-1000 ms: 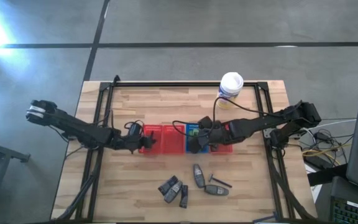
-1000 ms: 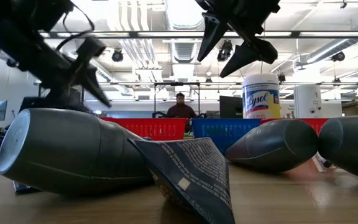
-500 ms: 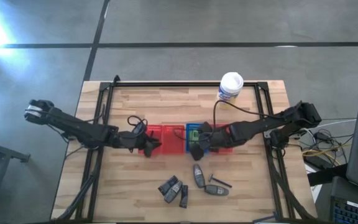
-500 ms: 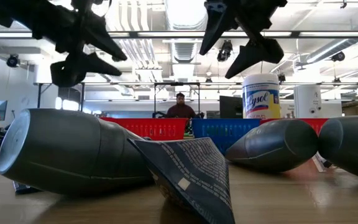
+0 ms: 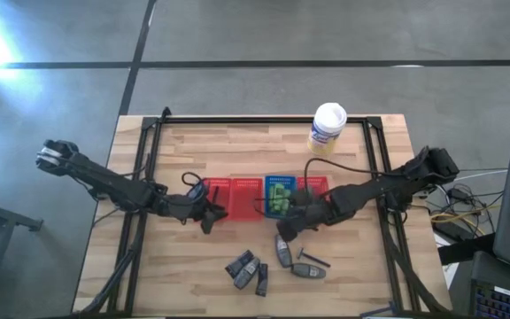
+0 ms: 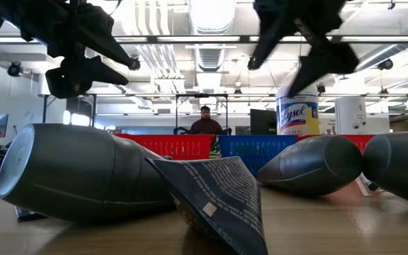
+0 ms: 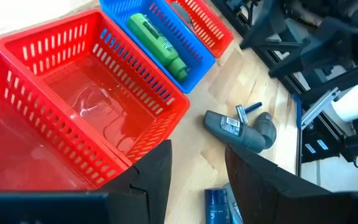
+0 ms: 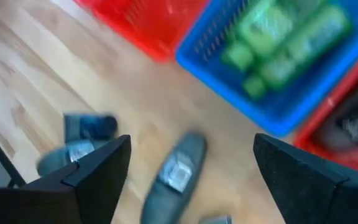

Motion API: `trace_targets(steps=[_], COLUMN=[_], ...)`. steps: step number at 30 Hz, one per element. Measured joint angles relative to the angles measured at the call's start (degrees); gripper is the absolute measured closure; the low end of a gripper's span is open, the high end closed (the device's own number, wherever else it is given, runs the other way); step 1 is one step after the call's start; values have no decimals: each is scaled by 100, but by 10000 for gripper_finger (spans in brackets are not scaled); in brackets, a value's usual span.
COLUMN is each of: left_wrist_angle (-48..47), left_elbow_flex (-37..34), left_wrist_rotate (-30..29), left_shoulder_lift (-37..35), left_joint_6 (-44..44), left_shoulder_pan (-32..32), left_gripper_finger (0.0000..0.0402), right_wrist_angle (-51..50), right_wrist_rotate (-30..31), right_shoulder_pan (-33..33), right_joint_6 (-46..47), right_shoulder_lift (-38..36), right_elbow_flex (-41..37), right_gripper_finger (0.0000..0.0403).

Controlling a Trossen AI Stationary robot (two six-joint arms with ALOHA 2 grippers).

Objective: Pick & Place Travel size toiletries

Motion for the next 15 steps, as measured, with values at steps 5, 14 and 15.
trace_targets(steps=[5, 14, 15], left_wrist_angle=[2, 2, 2], left_elbow_flex=[0, -4, -7], left_wrist_rotate=[-47, -47, -47], left_shoulder_lift=[0, 0, 0], left_joint_6=[112, 287, 299], left_shoulder_pan=[0, 0, 0], left_gripper_finger=[248, 248, 248], right_wrist_angle=[-84, -214, -212], right_wrist_rotate=[-663, -939, -939], right_shoulder_pan=[235, 782, 812], right_joint_6=[337, 179, 211], right_shoulder_lift=[2, 2, 2], right_elbow_flex=[-144, -381, -434], right_gripper_finger=[87, 106, 108])
